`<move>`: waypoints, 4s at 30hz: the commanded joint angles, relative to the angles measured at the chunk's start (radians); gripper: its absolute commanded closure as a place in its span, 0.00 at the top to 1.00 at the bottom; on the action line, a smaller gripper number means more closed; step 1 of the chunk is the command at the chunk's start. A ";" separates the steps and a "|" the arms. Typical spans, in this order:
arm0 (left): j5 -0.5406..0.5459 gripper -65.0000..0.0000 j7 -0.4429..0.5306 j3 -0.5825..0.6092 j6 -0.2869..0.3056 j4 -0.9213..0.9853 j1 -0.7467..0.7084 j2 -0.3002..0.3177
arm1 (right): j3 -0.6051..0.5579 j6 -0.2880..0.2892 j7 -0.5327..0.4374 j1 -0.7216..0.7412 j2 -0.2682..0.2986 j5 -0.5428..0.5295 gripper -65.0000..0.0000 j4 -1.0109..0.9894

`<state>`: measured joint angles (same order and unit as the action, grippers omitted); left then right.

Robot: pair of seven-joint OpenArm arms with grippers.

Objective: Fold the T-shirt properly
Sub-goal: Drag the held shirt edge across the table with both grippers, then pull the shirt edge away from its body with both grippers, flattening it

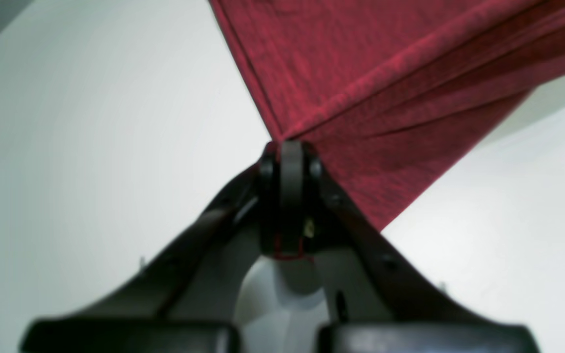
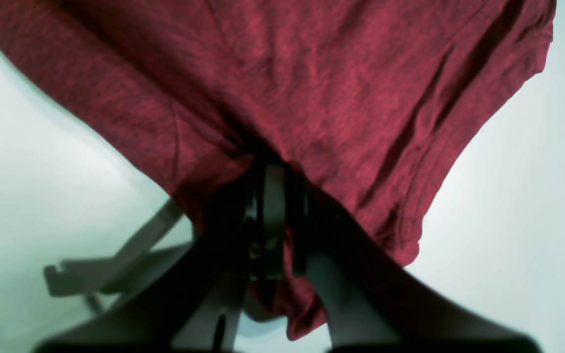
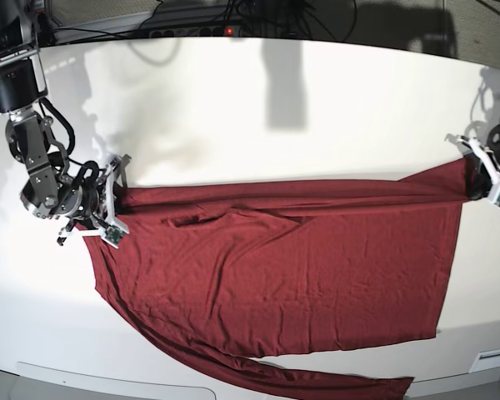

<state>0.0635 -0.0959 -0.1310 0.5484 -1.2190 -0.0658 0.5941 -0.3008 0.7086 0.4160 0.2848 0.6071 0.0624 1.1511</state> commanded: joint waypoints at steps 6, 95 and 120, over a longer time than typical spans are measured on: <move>-0.139 0.00 0.090 -0.012 -0.018 -0.002 0.021 -0.038 | 0.013 -0.013 -0.009 0.069 0.018 0.013 0.00 -0.005; 0.211 0.00 -0.045 -0.012 -0.238 0.096 0.052 -0.197 | 0.013 -0.216 0.082 0.139 -0.045 -0.328 0.00 -0.233; 0.159 0.00 -0.060 -0.012 -0.085 -0.089 0.046 -0.358 | 0.013 -0.215 0.083 0.138 -0.050 -0.331 0.00 -0.295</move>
<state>0.2085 -0.1795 -0.1375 0.4675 -1.2964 -0.0326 0.2222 -0.2920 0.4980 0.4583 0.4103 0.5426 -0.2886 0.8566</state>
